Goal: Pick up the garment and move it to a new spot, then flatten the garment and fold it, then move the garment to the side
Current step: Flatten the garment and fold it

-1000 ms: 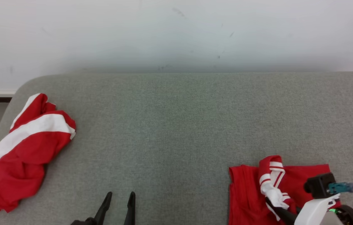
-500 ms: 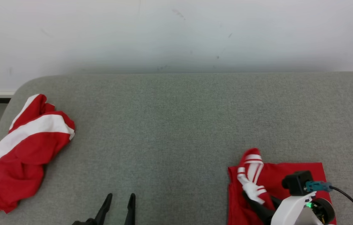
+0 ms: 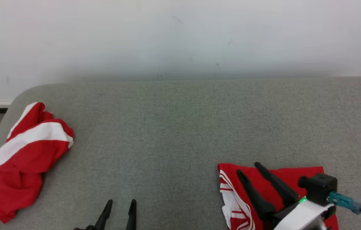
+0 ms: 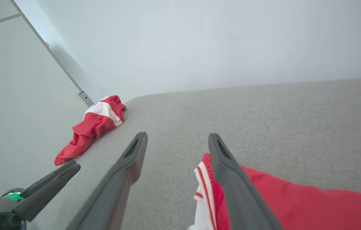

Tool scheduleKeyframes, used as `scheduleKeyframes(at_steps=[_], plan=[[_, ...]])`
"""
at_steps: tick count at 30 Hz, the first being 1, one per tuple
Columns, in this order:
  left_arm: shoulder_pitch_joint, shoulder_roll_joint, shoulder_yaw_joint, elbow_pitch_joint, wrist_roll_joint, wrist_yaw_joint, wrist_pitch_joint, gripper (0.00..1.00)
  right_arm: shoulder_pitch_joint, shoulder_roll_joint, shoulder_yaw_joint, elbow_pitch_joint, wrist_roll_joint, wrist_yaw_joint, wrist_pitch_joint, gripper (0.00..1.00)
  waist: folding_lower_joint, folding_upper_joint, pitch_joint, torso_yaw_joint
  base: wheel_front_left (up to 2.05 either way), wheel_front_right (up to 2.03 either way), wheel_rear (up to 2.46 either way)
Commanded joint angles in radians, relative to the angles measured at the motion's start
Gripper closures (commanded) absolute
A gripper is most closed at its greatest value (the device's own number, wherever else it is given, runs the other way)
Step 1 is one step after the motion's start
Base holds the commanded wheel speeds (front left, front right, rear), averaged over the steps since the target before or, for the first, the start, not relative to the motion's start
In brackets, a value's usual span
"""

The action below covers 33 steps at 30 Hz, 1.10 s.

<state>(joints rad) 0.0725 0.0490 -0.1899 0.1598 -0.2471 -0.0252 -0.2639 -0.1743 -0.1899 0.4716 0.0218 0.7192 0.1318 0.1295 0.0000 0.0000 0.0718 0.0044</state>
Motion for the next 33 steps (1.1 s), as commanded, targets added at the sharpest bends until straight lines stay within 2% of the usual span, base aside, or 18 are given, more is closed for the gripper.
scheduleKeyframes(at_steps=[1,4,8,12,17,21,27,33], plan=[[0.015,0.003,0.007,-0.005,0.014,0.004,0.0,0.0,0.027,-0.023,-0.039,-0.006,-0.071,-0.002,-0.056,0.0,0.0,0.0,-0.006,-0.006,0.0,0.0,0.0],[0.016,0.003,0.013,-0.01,0.016,0.004,0.0,0.0,0.049,-0.04,-0.078,-0.001,-0.147,-0.002,-0.104,0.0,0.0,0.0,-0.012,-0.011,0.0,0.0,0.0],[0.022,0.003,0.025,-0.018,0.018,0.001,0.0,0.0,0.1,-0.061,-0.196,0.034,-0.278,-0.002,-0.2,0.0,0.0,0.0,-0.027,-0.017,0.0,0.0,0.0],[0.034,0.003,0.033,-0.027,0.024,0.003,0.0,0.0,0.158,-0.04,-0.316,0.098,-0.359,-0.002,-0.295,0.0,0.0,0.0,-0.054,-0.015,0.0,0.0,0.0],[0.048,0.003,0.028,-0.043,0.031,0.004,0.0,0.0,0.201,-0.029,-0.411,0.189,-0.471,-0.002,-0.377,0.0,0.0,0.0,-0.074,-0.01,0.0,0.0,0.0],[0.059,0.003,0.027,-0.042,0.031,-0.001,0.0,0.0,0.225,-0.012,-0.458,0.233,-0.504,-0.002,-0.395,0.0,0.0,0.0,-0.089,-0.002,0.0,0.0,0.0],[0.082,0.003,0.05,-0.042,0.035,-0.015,0.0,0.0,0.282,0.015,-0.523,0.19,-0.523,-0.002,-0.394,0.0,0.0,0.0,-0.105,0.003,0.0,0.0,0.0],[0.1,0.003,0.068,-0.04,0.058,-0.028,0.0,0.0,0.318,0.014,-0.51,0.207,-0.523,-0.002,-0.394,0.0,0.0,0.0,-0.114,0.006,0.0,0.0,0.0]])
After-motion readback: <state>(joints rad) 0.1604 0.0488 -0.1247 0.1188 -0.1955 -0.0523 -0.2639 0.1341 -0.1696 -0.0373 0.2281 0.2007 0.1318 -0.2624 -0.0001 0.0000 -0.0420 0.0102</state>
